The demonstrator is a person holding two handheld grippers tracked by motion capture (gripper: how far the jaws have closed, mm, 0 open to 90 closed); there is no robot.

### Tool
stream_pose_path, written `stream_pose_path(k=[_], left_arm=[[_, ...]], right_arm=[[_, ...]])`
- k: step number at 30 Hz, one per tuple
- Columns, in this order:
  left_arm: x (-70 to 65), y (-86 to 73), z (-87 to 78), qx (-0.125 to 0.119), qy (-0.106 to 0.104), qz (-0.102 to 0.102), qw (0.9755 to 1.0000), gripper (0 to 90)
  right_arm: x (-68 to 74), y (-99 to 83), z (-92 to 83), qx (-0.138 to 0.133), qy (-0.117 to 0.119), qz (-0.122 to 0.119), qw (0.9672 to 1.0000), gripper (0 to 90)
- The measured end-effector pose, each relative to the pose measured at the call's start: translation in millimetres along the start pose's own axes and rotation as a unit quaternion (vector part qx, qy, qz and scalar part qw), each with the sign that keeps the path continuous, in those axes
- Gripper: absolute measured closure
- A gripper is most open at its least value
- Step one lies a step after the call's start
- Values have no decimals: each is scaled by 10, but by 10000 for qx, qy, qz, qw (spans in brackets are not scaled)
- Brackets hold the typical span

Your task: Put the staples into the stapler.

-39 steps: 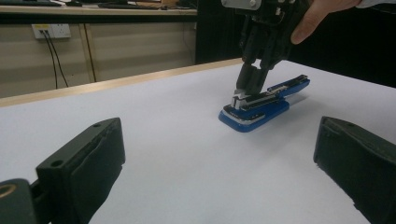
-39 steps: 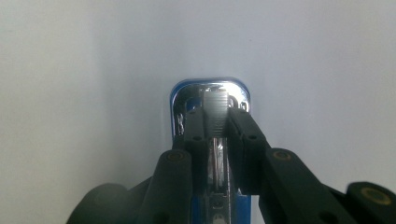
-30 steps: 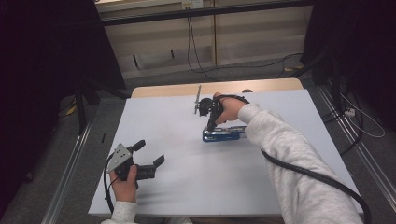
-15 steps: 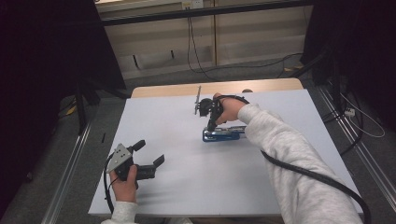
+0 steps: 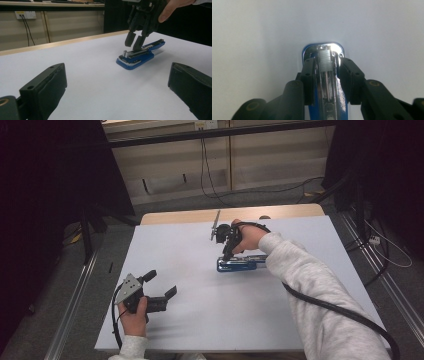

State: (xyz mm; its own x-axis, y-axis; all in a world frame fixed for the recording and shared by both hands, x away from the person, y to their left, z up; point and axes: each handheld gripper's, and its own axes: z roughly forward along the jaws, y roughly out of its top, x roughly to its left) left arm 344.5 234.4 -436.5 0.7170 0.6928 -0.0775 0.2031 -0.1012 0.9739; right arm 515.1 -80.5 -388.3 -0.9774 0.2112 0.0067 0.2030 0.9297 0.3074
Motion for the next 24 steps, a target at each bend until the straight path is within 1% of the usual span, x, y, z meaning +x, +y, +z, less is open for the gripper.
stream_pose_path(k=[1, 2, 3, 4, 5, 6, 7, 8, 9, 10, 11, 12, 13, 14, 15, 17, 18, 19, 20, 21, 22, 23, 24], left_arm=[[-6, -2, 8, -9, -20, -35, 10000, 20], [-5, -3, 15, 2, -24, -37, 10000, 20], [-6, -5, 30, 36, -58, -36, 10000, 20], [-6, -5, 30, 36, -58, -36, 10000, 20], [-9, -6, 41, 41, -88, -57, 9999, 20], [-10, -7, 52, 51, -95, -63, 9999, 20], [-9, -8, 63, 75, -119, -53, 9999, 20], [-14, -9, 81, 91, -145, -72, 9998, 20], [-14, -9, 81, 91, -145, -72, 9998, 20], [-10, -5, 86, 109, -161, -23, 9998, 20], [-21, -2, 94, 107, -177, -56, 9998, 20], [-24, -1, 100, 120, -185, -65, 9997, 20], [-23, 0, 104, 140, -211, -60, 9997, 20], [-25, -1, 116, 178, -252, -81, 9995, 19], [-25, -1, 116, 178, -252, -81, 9995, 19], [-28, 4, 130, 195, -279, -79, 9994, 19], [-37, 12, 147, 238, -330, -106, 9991, 18], [-37, 12, 147, 238, -330, -106, 9991, 19], [-44, 16, 160, 255, -359, -146, 9989, 18], [-48, 19, 172, 271, -379, -156, 9988, 18], [-50, 23, 183, 310, -411, -125, 9986, 18], [-62, 24, 196, 316, -421, -150, 9985, 18], [-65, 28, 203, 354, -442, -98, 9983, 18]], right_arm=[[0, 0, 0, 0, 0, 0, 10000, 635], [4, -23, -17, -96, -25, 37, 9999, 612], [20, -75, -54, -221, -62, 158, 9996, 581], [33, -108, -72, -270, -81, 198, 9994, 558], [33, -108, -72, -270, -81, 198, 9994, 558], [44, -145, -86, -351, -91, 284, 9989, 536], [59, -228, -107, -450, -114, 393, 9981, 517], [65, -273, -117, -482, -103, 409, 9979, 508], [65, -273, -117, -482, -103, 409, 9979, 508], [74, -317, -129, -518, -97, 511, 9973, 493], [60, -411, -148, -641, -112, 691, 9955, 450], [55, -457, -158, -702, -108, 804, 9942, 431], [55, -457, -158, -702, -108, 804, 9942, 431], [45, -548, -182, -858, -134, 979, 9914, 403], [45, -548, -182, -858, -134, 979, 9914, 403], [42, -630, -208, -969, -196, 1063, 9894, 368], [39, -703, -237, -1114, -299, 1169, 9864, 321], [39, -703, -237, -1114, -299, 1169, 9864, 321], [44, -772, -263, -1230, -355, 1356, 9825, 261], [44, -772, -263, -1230, -355, 1356, 9825, 261], [50, -805, -275, -1297, -370, 1454, 9801, 249], [59, -839, -291, -1363, -391, 1511, 9783, 235], [73, -869, -303, -1422, -417, 1561, 9766, 218]])
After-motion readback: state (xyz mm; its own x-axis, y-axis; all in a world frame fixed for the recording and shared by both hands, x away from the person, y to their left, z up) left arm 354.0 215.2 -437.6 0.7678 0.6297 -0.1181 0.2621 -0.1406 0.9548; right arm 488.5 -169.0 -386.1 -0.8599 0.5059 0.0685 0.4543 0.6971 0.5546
